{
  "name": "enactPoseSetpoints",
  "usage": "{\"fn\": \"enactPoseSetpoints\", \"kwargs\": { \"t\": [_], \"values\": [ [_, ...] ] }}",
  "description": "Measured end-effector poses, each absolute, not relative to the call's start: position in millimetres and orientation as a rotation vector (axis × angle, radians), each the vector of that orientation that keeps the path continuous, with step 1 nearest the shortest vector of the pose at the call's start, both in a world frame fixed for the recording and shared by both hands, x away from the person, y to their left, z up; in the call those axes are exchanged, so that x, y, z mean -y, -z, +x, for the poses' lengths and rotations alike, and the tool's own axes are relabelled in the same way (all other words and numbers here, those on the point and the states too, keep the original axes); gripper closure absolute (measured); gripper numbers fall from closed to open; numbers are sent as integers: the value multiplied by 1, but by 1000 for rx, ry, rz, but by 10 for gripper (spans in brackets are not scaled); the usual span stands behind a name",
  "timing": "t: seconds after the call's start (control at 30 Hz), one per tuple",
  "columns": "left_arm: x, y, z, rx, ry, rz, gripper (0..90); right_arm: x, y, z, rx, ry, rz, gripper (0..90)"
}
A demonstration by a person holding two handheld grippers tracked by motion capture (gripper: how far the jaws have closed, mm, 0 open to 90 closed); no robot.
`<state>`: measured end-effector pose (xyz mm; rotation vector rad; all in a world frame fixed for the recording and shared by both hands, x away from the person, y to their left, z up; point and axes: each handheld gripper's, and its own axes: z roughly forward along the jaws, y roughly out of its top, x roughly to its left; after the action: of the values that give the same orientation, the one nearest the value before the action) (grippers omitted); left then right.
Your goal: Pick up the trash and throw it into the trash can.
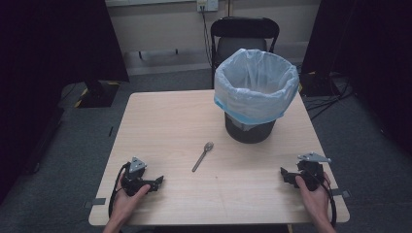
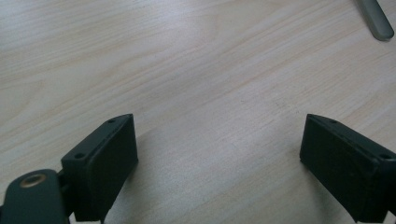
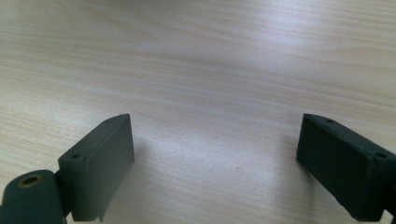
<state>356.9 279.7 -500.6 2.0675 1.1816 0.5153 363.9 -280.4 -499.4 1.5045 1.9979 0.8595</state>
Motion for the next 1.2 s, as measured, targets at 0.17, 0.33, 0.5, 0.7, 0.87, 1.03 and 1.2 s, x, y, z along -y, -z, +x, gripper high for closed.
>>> {"fn": "enactPoseSetpoints", "kwargs": {
  "t": [0.17,0.33,0.5,0.7,0.87,1.03,1.2],
  "values": [
    [-280,501,356,-1187,-510,2055,114,280,499,364,-2000,-859,1505,101],
    [-282,499,354,-1198,-506,2050,160,280,499,364,-2000,-860,1507,101],
    [-280,489,354,-1173,-495,2026,177,280,499,364,-2000,-860,1507,101],
    [-271,473,357,-1140,-499,1997,186,280,499,364,-2000,-860,1507,101],
    [-259,456,368,-1098,-518,1954,188,280,499,364,-2000,-859,1507,101],
    [-242,445,385,-1064,-484,1925,197,280,499,364,-2000,-860,1505,101],
    [-224,441,400,-1030,-441,1911,204,280,499,364,-2000,-860,1506,101]
  ]
}}
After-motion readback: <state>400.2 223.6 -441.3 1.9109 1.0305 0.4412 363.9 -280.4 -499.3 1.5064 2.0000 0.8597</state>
